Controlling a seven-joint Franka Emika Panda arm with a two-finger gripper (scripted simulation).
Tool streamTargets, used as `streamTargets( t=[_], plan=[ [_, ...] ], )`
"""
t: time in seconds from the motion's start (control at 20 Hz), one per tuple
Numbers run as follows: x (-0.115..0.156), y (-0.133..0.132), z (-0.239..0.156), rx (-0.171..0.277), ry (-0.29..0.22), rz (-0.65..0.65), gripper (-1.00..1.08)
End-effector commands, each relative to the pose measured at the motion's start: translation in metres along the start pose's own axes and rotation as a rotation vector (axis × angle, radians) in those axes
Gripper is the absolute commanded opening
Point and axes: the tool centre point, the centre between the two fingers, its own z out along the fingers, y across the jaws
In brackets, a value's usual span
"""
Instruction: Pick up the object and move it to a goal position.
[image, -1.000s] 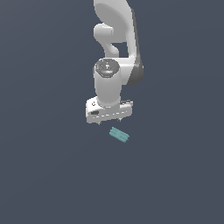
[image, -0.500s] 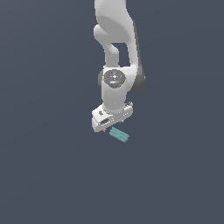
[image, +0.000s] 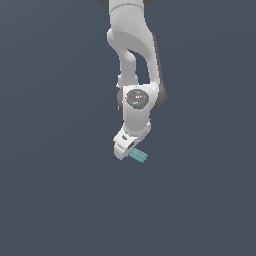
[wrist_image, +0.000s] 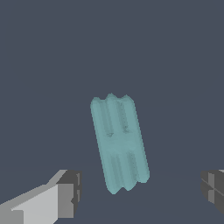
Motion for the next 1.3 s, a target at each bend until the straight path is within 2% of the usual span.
streamTargets(
  t=[0.0,0.5,0.9,1.25],
  plan=[
    [0.003,-0.003,0.006,-0.001,0.003,-0.065,1.00],
    [0.010,-0.010,0.020,-0.002,0.010,-0.200,1.00],
    [0.010,-0.011,0.026,-0.002,0.010,-0.203,1.00],
    [0.010,-0.011,0.057,-0.002,0.010,-0.206,1.00]
  ],
)
